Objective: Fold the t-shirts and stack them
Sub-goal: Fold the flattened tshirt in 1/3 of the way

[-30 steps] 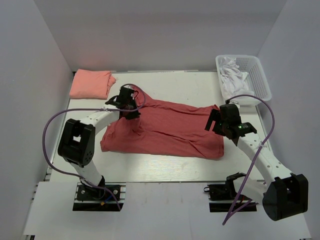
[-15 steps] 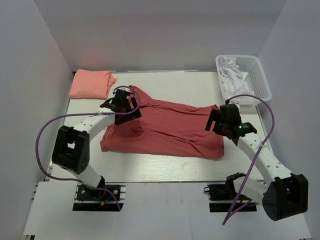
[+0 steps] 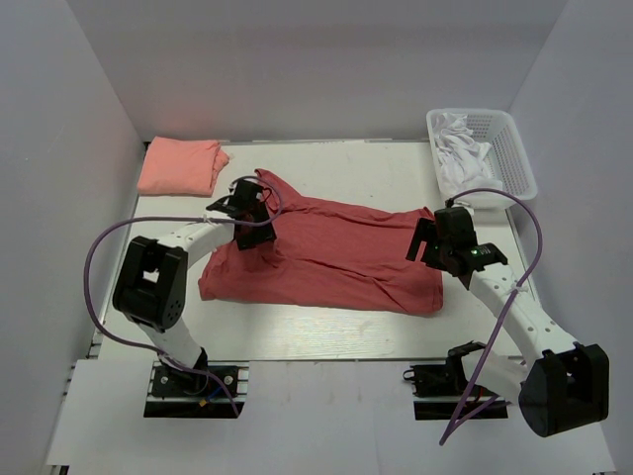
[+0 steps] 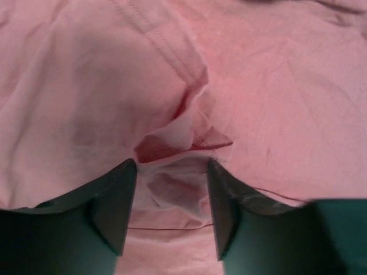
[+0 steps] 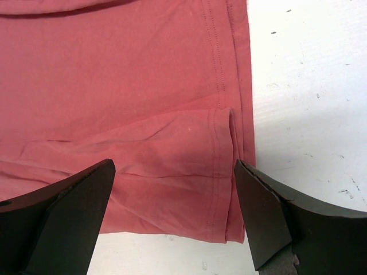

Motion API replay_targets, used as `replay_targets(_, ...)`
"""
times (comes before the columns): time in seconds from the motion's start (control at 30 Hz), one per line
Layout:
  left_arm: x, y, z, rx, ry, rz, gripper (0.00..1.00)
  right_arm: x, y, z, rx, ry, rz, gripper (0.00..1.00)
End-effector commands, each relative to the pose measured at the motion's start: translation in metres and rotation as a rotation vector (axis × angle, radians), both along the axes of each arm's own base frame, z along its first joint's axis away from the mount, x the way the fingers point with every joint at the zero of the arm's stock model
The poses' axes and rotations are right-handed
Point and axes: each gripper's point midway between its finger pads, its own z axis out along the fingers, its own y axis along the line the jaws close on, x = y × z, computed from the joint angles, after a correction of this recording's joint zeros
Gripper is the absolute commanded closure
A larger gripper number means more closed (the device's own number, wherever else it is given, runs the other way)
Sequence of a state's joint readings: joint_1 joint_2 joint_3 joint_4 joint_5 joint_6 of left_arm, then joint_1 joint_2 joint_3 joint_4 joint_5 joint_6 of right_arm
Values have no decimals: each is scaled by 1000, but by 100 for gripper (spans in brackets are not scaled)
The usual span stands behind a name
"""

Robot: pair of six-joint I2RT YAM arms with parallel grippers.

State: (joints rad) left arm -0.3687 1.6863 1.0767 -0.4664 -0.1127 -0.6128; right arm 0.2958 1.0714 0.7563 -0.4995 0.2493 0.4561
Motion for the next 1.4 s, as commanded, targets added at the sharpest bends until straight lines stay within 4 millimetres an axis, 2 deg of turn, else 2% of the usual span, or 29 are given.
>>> replay_targets(0.0,15,-17,15,-62,-43,-34,39,4,-5,5,-22,-22,-14,10)
replay_targets(0.13,17,-29,13,-90,-35,-75,60,5,-7,6,-32,-27,-21,10)
replay_targets(0.23,16,-31,9,-96,-23,-81,78,5,-9,5,-39,-27,-27,10)
replay_targets(0.27,16,-31,9,-96,-23,-81,93,5,-9,7,-39,-34,-29,10)
replay_targets(0.3,16,-31,5,-92,-13,-80,100,4,-10,4,-43,-25,-27,10)
replay_targets(0.77,38,-61,32,-205,-106,-149,100,4,-9,-1,-42,-18,-26,10)
replay_targets(0.8,34,-67,30,-214,-103,-167,100,4,-9,-2,-43,-18,-23,10)
replay_targets(0.83,33,-74,36,-230,-119,-184,100,4,-10,-2,-43,-18,-28,10)
replay_targets(0.9,35,-74,38,-227,-130,-193,100,5,-10,-4,-41,-18,-28,10)
replay_targets(0.93,30,-78,32,-222,-109,-205,100,5,-9,-5,-43,-15,-21,10)
replay_targets(1.0,34,-78,27,-181,-106,-197,100,5,-8,-6,-40,-13,-17,10)
replay_targets(1.07,30,-87,21,-170,-89,-229,100,4,-8,-8,-41,-9,-16,10)
replay_targets(1.17,26,-96,3,-148,-40,-255,100,4,-9,-11,-45,2,-21,10)
replay_targets(1.27,24,-93,-17,-95,6,-241,100,4,-8,-12,-46,7,-16,10)
replay_targets(1.37,27,-94,-22,-68,11,-237,100,3,-8,-11,-49,8,-17,10)
